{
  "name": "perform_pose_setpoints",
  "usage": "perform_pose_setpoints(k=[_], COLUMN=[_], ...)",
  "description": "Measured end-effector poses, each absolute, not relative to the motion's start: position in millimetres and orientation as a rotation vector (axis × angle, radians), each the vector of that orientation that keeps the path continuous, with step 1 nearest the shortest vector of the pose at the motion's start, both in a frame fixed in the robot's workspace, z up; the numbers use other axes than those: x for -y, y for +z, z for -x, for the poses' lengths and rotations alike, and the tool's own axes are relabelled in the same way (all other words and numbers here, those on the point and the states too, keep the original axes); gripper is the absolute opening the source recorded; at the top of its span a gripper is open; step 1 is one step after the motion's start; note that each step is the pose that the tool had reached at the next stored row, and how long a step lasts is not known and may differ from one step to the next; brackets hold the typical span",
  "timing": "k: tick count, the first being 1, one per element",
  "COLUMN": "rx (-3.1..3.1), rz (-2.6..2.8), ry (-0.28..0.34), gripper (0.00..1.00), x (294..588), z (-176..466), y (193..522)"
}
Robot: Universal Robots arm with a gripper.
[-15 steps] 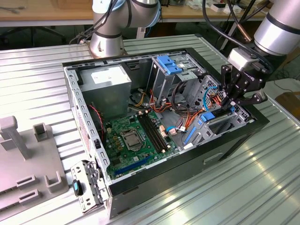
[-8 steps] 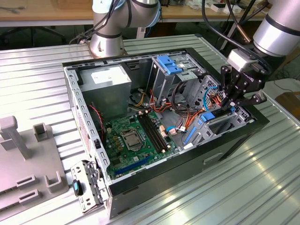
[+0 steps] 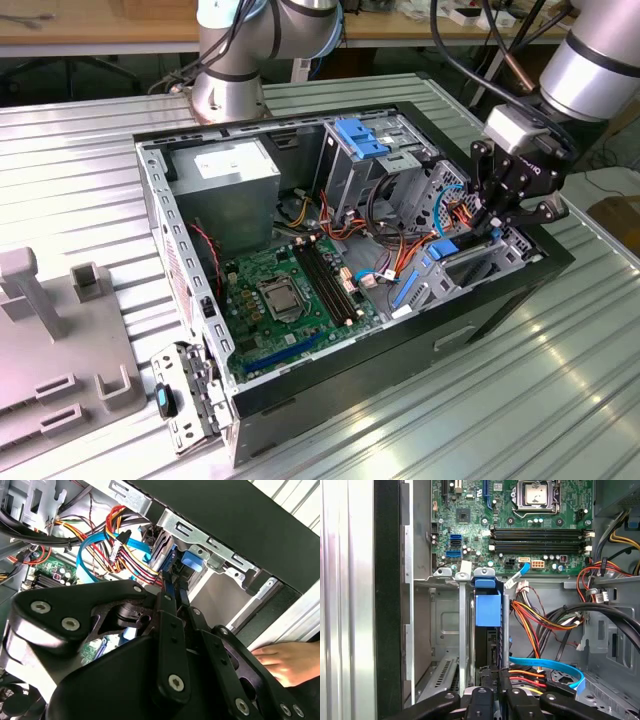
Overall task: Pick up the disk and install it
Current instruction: 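Insert the first disk wire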
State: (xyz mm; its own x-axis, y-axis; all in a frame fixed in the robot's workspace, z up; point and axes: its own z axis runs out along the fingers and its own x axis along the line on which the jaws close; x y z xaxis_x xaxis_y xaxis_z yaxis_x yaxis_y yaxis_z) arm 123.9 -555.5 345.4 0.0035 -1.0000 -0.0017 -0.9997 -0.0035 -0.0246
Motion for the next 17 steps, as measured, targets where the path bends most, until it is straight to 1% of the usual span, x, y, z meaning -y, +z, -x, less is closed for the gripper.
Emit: perform_pose_setpoints(k=[17], rx=[-2.243], rz=[2.174], ry=[-0.027], gripper=[0.16], x=[554.3], z=[-124.0], y=[348.2])
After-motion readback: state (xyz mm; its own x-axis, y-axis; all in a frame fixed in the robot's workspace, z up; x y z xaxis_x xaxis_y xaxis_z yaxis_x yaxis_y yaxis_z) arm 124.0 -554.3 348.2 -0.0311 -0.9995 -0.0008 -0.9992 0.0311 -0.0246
